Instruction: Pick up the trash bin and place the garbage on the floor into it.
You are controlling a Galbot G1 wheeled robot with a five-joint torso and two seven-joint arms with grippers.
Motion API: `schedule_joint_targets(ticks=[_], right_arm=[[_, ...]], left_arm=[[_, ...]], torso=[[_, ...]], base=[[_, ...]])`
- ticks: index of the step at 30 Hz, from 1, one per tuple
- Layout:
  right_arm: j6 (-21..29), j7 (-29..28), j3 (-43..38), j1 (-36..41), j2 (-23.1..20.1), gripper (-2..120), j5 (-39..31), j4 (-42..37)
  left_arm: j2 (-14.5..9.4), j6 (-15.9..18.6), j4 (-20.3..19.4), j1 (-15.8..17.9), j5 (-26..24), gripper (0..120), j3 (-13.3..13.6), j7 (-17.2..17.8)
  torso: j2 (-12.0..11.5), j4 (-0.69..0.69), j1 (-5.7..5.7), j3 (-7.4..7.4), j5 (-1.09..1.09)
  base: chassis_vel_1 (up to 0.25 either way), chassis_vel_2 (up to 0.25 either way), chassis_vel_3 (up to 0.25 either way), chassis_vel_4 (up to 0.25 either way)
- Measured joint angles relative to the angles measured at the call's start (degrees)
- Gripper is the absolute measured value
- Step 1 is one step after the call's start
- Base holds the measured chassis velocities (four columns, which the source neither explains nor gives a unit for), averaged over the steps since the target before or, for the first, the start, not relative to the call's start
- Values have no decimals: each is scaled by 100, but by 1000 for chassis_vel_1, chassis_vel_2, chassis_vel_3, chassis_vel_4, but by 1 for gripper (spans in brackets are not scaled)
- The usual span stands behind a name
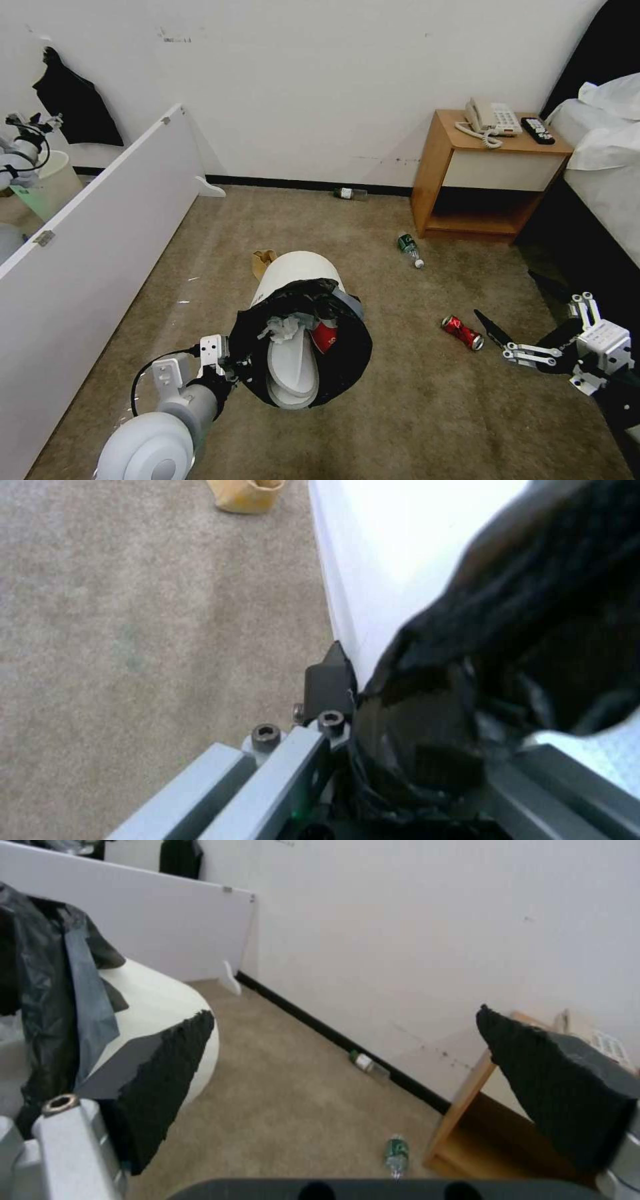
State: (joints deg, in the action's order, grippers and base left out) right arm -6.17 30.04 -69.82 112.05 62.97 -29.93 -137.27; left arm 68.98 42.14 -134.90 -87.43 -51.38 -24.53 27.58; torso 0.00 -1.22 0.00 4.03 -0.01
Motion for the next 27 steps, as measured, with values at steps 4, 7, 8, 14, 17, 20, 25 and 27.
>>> schedule_joint_targets(ticks=[4,7,8,14,17,20,25,27], right_arm=[[-7,6,-7,15,54,100,-10,-14],[-18,7,-7,18,71,100,-12,-14],[-18,7,-7,18,71,100,-12,-14],[-35,42,-15,24,103,100,-19,-21],[-40,60,-36,22,120,100,-28,-23],[-51,76,-62,20,137,100,-38,-25],[-57,92,-73,16,167,100,-47,-26],[-58,125,-73,10,203,100,-48,-26]], left_arm=[[-18,0,6,21,48,0,13,-44],[-29,0,10,24,87,0,16,-39],[-29,0,10,24,87,0,16,-39],[-11,-1,34,2,140,0,31,37],[24,-1,34,7,128,0,35,54],[34,-1,31,9,51,0,30,97],[41,-1,31,9,29,0,14,136],[56,-1,32,7,30,0,11,147]], torso=[[0,0,0,0,0],[0,0,0,0,0],[0,0,0,0,0],[0,1,0,0,1],[0,1,0,0,1],[0,-2,0,0,1],[0,-1,0,0,1],[0,2,0,0,1]], base=[[0,0,0,0],[0,0,0,0],[0,0,0,0],[0,0,0,0],[0,0,0,0],[0,0,0,0],[0,0,0,0],[0,0,0,0]])
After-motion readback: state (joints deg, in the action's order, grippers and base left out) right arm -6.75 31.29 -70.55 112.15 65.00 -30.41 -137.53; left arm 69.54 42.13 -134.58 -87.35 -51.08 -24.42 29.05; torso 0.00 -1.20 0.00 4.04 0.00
